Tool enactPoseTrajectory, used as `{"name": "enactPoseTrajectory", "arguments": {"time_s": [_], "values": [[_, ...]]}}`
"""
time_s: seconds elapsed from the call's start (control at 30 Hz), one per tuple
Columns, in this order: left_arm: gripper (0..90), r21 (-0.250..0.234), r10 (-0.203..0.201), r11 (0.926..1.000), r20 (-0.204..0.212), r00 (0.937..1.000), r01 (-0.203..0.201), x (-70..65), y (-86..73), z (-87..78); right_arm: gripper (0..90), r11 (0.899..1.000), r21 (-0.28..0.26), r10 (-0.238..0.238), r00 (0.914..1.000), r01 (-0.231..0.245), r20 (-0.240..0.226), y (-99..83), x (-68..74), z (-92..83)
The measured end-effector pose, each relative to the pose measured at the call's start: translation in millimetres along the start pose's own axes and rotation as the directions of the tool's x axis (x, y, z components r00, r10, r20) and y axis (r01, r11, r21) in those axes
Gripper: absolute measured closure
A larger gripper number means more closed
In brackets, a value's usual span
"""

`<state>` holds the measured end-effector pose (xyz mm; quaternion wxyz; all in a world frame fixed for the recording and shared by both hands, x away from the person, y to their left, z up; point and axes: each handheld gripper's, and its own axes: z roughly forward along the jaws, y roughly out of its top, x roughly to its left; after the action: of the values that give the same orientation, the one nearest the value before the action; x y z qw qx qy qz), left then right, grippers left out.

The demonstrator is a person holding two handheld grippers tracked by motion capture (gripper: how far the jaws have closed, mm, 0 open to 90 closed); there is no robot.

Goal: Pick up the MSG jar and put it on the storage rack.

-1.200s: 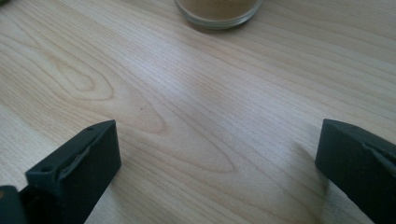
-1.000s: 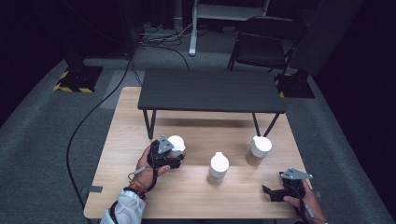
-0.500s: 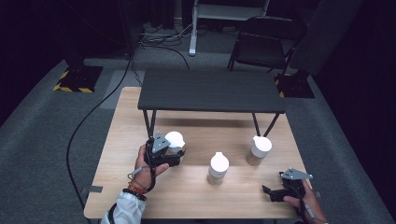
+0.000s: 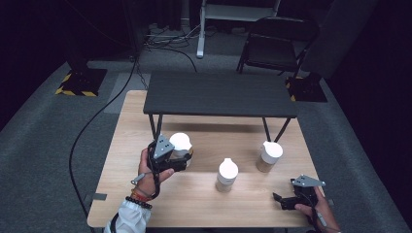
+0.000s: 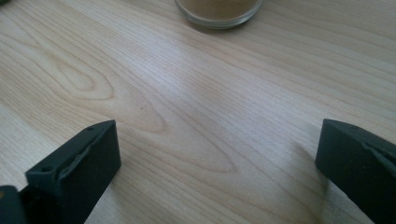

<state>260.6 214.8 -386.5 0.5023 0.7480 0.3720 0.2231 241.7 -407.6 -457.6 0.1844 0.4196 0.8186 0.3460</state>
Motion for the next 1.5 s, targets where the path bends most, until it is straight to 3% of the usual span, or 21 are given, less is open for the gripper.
{"name": "enactPoseTrajectory", "arguments": {"time_s": [0.6, 0.97, 1.5], "values": [[30.2, -0.059, 0.021, 0.9980, -0.019, 0.9996, -0.022, -14.2, 34.1, -14.9, 0.0, 1.000, 0.000, 0.000, 1.0000, 0.000, 0.000, 0.0, 0.0, 0.0], [30.2, -0.100, 0.025, 0.9947, -0.005, 0.9997, -0.025, -15.5, 57.3, -19.7, 0.0, 1.000, 0.000, 0.000, 1.0000, 0.000, 0.000, 0.0, 0.0, 0.0], [30.2, -0.118, 0.027, 0.9927, 0.000, 0.9996, -0.026, -13.8, 83.2, -16.8, 0.0, 1.000, 0.000, 0.000, 1.0000, 0.000, 0.000, 0.0, 0.0, 0.0]]}}
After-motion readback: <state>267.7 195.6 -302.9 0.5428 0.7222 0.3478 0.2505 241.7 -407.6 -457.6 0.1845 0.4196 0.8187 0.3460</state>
